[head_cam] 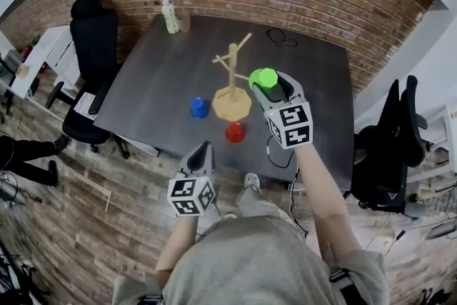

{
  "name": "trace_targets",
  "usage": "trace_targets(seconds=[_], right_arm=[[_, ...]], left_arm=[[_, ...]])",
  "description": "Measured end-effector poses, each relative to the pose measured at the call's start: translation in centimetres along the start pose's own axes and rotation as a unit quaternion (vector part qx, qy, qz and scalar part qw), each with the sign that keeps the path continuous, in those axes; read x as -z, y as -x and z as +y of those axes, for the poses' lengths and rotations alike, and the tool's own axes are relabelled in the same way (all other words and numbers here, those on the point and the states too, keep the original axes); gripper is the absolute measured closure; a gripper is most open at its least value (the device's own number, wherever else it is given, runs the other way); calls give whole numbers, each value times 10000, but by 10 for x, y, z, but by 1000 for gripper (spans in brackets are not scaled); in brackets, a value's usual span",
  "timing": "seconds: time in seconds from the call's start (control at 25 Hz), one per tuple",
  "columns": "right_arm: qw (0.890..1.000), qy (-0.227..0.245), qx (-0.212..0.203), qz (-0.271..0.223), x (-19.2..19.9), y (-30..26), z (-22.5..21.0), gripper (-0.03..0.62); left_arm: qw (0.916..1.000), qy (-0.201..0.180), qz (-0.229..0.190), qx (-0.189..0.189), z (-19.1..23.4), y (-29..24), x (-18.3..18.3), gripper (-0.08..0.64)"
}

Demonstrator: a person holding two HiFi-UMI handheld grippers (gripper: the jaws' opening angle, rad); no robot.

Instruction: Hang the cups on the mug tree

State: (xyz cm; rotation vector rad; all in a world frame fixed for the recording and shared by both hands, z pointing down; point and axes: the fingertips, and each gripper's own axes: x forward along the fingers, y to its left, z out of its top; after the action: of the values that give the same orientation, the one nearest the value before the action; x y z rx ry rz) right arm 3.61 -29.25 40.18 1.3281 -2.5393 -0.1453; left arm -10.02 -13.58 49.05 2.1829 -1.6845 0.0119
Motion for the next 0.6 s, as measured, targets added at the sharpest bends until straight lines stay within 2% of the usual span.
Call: trace_targets(seconds=[0.32,0.6], right_arm=[[9999,-38,-124,25,2,-16,13,342],[9995,-255,-146,101,15,-26,16,342]], left_arm=[[10000,30,-2,-94,7,5,0,549],[9998,47,34,-195,13,8,3,549]])
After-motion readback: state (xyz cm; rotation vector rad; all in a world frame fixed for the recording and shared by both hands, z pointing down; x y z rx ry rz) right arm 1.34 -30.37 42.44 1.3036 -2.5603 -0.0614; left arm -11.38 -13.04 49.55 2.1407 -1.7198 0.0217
